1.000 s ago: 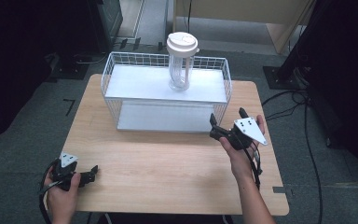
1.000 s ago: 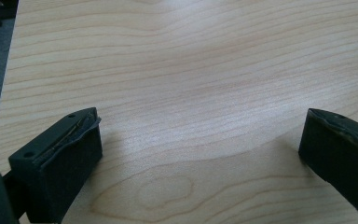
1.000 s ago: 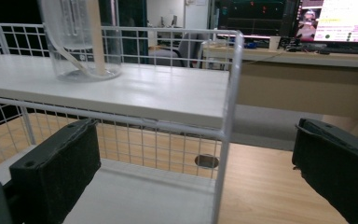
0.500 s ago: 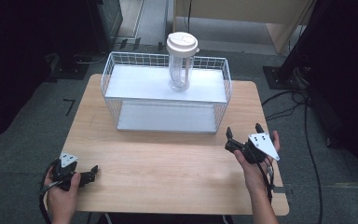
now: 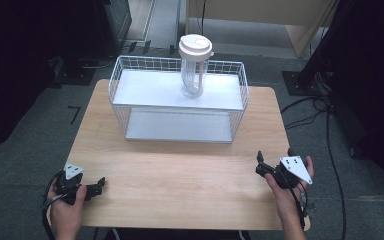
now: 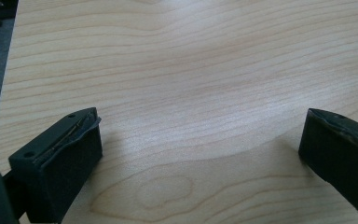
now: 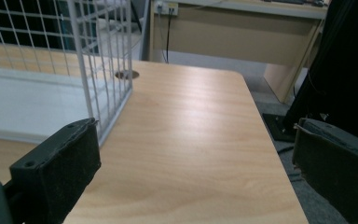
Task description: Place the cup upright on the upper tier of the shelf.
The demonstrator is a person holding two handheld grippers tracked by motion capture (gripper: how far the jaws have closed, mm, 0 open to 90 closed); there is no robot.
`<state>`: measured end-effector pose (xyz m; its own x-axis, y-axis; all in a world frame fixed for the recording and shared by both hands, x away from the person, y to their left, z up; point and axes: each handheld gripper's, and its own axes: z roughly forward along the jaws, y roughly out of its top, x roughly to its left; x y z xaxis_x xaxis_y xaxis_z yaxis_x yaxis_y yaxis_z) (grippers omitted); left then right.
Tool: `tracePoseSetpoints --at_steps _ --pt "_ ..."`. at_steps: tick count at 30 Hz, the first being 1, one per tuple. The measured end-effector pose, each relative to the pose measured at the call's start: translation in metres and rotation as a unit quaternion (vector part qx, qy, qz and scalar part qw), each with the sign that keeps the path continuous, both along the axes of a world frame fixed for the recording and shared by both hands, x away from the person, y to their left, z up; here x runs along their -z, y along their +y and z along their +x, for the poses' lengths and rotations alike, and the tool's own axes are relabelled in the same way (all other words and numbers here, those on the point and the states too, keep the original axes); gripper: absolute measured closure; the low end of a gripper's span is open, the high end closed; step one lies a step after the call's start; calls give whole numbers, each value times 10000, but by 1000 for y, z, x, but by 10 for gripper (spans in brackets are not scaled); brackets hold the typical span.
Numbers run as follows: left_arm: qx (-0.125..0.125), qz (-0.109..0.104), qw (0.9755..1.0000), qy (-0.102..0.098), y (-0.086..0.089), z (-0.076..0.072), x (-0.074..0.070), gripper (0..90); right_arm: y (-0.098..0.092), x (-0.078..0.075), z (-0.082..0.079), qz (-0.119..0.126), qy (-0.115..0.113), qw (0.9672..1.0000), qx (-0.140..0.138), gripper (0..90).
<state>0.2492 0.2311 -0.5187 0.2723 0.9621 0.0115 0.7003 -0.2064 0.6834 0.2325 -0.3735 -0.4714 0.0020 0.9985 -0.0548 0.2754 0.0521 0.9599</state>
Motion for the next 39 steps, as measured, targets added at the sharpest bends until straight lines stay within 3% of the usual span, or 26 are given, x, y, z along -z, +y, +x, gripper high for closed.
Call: tracePoseSetpoints --at_steps 16,25,26,29,34,37,39 --pt "15 9 10000 7 0 0 0 0 -37 36 -25 -95 817 9966 28 9" --pt "14 9 10000 11 0 0 0 0 -53 49 -37 -59 1286 9916 84 9" --pt "12 8 10000 6 0 -1 0 0 -56 49 -37 -51 1424 9898 88 9" --pt "13 8 10000 7 0 -1 0 0 -58 50 -39 -6 1493 9888 66 10" --pt "13 7 10000 5 0 -1 0 0 -60 51 -41 -7 1827 9831 -107 10" --pt "13 8 10000 6 0 -1 0 0 -58 54 -39 11 2336 9720 -266 10" --pt "11 8 10000 6 0 -1 0 0 -59 54 -39 85 2393 9705 -280 10"
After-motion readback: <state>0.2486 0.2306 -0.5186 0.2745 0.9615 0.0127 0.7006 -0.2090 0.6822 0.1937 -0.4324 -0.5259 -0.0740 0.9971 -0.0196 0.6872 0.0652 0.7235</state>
